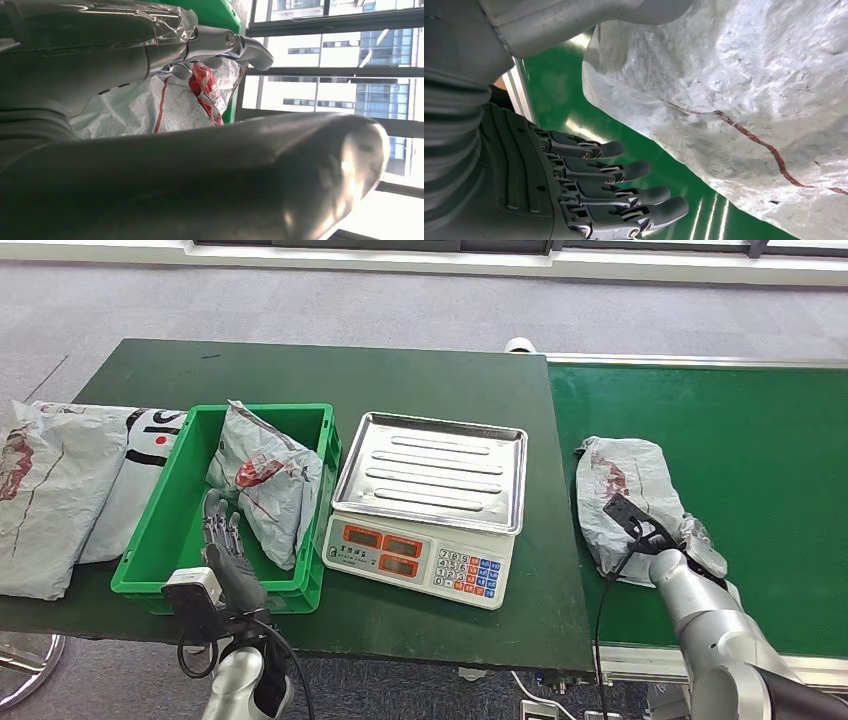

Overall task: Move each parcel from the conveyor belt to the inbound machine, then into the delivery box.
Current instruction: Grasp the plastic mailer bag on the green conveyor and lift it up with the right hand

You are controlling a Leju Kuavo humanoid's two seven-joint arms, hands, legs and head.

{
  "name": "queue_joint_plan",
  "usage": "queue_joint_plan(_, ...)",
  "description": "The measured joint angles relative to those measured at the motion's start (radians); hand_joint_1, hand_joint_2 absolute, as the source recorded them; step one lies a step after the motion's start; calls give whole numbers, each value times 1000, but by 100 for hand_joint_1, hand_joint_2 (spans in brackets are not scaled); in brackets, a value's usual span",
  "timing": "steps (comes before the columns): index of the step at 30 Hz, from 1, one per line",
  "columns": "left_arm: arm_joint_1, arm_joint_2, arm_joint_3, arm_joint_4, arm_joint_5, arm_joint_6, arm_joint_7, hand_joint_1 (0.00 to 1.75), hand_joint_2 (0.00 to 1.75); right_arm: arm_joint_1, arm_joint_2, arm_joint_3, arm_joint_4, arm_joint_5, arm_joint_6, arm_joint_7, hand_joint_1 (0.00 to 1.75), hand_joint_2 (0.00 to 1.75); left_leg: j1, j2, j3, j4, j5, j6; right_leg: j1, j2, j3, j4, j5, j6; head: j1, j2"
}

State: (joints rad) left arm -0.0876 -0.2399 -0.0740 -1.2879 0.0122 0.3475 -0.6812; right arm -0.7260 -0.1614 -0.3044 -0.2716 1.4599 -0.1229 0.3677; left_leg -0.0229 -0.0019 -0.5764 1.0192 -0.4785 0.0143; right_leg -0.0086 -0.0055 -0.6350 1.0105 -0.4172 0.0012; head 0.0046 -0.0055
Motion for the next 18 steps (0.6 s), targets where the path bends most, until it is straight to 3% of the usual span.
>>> queue_joint_plan(18, -1, 0, 0, 1, 0, 0, 1, 0, 0, 2, 7, -4, 0, -5, 34, -25, 0, 175, 0, 0, 0, 0, 0, 0, 0, 0, 0, 0, 0, 0, 0, 0)
